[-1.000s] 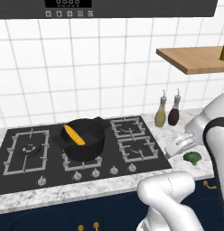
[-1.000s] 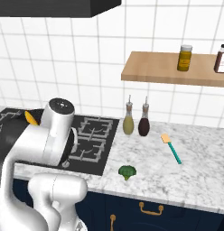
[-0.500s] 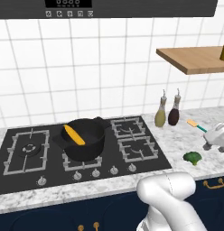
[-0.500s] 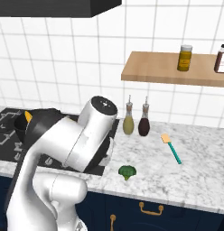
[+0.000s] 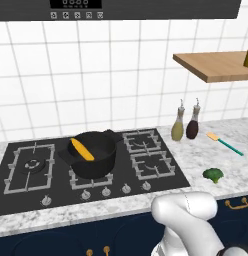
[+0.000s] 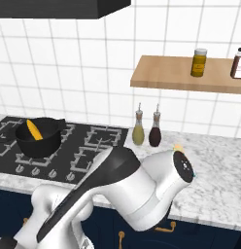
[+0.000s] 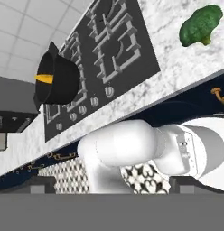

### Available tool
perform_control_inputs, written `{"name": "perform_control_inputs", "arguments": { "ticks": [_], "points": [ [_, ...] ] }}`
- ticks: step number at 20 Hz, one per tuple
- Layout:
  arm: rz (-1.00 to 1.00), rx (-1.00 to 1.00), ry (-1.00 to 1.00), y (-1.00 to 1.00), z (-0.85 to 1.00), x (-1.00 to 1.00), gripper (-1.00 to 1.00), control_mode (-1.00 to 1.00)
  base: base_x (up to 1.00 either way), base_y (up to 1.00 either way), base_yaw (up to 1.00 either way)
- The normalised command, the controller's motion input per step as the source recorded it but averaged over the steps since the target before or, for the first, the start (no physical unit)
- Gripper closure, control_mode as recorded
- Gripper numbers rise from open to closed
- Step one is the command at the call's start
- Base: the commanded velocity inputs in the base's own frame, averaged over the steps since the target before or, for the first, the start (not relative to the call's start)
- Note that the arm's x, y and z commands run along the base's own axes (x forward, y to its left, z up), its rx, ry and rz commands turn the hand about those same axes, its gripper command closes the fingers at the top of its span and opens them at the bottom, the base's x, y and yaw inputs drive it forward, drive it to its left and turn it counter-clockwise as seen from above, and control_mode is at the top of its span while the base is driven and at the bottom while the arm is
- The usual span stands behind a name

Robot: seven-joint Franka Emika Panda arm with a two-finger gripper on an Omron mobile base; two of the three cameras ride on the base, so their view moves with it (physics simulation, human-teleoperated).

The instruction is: Put the corn and broccoli in the pot. Retrieve the spatula and lightly stir the vegetables in the pot.

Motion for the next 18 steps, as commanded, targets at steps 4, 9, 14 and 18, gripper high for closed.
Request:
{"name": "perform_control_inputs", "arguments": {
  "ticks": [4, 9, 14, 18],
  "points": [
    [-0.07, 0.03, 0.00, -0.07, -0.50, 0.77, -1.00, -1.00, 0.00, 0.00, 0.00],
    [-0.11, 0.01, 0.10, -0.09, -0.36, 0.51, -1.00, -1.00, 0.00, 0.00, 0.00],
    [-0.30, 0.19, 0.12, -0.61, -0.34, 0.15, -1.00, -1.00, 0.00, 0.00, 0.00],
    [-0.23, 0.37, 0.01, -0.35, -0.30, 0.00, -1.00, -1.00, 0.00, 0.00, 0.00]
  ]
}}
